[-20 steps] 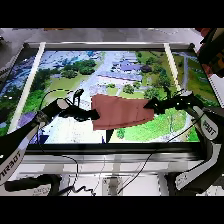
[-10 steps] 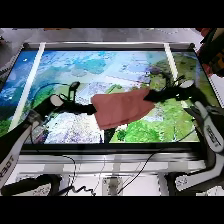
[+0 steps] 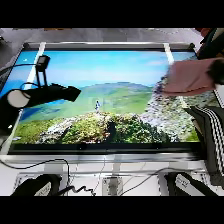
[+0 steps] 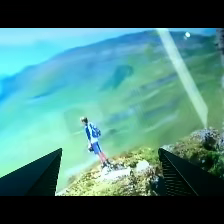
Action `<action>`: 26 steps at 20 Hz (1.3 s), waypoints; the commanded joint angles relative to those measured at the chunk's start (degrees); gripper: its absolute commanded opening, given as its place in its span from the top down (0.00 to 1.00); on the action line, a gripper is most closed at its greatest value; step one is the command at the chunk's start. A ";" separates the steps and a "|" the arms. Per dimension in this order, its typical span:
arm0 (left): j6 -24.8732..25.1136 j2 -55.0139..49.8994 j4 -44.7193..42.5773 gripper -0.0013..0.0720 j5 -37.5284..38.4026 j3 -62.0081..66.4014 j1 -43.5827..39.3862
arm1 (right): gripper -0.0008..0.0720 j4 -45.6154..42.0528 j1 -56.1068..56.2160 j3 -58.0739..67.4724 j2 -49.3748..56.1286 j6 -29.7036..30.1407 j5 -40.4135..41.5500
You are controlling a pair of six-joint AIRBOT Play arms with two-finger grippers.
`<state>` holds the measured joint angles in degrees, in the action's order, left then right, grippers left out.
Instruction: Fold the clothes and pants, and hang the long-sleeved shirts on hangers.
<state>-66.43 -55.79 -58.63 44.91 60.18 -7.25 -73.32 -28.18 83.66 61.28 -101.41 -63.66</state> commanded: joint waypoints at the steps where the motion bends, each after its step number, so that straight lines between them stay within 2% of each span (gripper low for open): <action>1: 0.02 5.07 -0.52 0.05 -1.22 0.13 0.37 | 0.96 -13.09 -9.62 0.37 -8.79 -10.10 -9.75; 3: 0.00 5.77 -0.52 0.05 -1.20 0.13 0.37 | 0.96 -19.78 -15.50 0.37 -10.45 -11.69 -20.20; 5: 0.00 5.81 -0.50 0.05 -1.20 0.13 0.31 | 0.96 -22.93 -21.49 0.33 -10.56 -11.65 -27.76; 6: 0.00 5.81 -0.52 0.05 -1.20 0.13 0.31 | 0.90 -22.93 -24.41 0.33 -10.38 -11.67 -29.00; 8: 0.00 5.79 -0.52 0.05 -1.20 0.13 0.31 | 0.39 -22.88 -28.70 0.33 -10.23 -11.63 -28.96; 9: 0.00 5.79 -0.52 0.05 -1.20 0.13 0.31 | 0.30 -22.88 -30.05 0.33 -10.19 -11.43 -28.94; 11: 0.00 5.79 -0.52 0.05 -1.20 0.13 0.31 | 0.33 -22.91 -31.15 0.33 -10.12 -11.41 -28.79; 12: 0.00 5.79 -0.52 0.05 -1.20 0.13 0.31 | 0.48 -22.73 -31.12 0.33 -10.01 -11.37 -28.70; 14: 0.00 5.79 -0.52 0.05 -1.20 0.13 0.31 | 0.90 -21.29 -30.03 0.33 -9.92 -11.37 -28.13; 15: 0.00 5.79 -0.52 0.05 -1.20 0.13 0.31 | 0.96 -20.31 -28.55 0.33 -9.92 -10.95 -27.74; 18: 0.00 5.79 -0.52 0.05 -1.20 0.13 0.33 | 0.96 -17.44 -18.91 0.33 -9.97 -4.96 -24.57; 22: 0.00 5.79 -0.52 0.05 -1.20 0.13 0.31 | 0.96 -20.46 -0.68 0.33 -9.94 6.64 -22.25; 26: 0.00 5.79 -0.52 0.05 -1.20 0.13 0.31 | 0.96 -21.38 11.45 0.33 -9.94 8.11 -21.86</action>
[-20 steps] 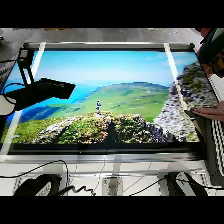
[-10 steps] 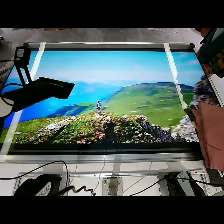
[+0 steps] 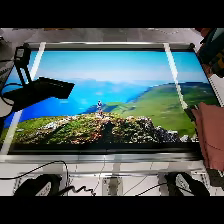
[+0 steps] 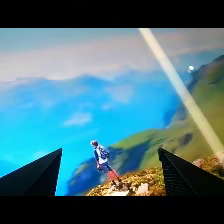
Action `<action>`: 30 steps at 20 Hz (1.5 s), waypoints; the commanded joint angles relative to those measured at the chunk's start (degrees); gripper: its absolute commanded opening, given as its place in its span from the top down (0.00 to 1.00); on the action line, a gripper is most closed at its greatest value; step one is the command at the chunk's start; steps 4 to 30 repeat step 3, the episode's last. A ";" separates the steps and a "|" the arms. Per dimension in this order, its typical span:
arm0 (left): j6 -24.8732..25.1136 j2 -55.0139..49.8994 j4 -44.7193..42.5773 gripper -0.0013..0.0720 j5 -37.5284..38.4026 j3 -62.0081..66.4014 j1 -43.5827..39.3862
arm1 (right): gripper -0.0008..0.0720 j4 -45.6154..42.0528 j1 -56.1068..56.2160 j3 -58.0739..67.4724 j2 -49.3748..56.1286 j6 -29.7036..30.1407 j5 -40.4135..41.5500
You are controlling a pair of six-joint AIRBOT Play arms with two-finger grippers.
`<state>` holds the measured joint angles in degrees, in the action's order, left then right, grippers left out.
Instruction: Fold the clothes and pants, and hang the long-sleeved shirts on hangers.
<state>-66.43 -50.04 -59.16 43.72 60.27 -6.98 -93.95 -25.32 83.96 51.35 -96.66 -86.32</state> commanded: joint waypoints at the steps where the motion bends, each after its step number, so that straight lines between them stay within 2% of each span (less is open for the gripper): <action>1: 0.00 0.04 0.00 0.05 -0.02 0.04 0.04 | 0.96 -0.61 10.29 0.02 -0.02 3.37 0.74; 30: 0.00 0.04 0.00 0.05 -0.02 0.04 0.04 | 0.96 0.44 11.87 0.02 -0.04 3.34 0.74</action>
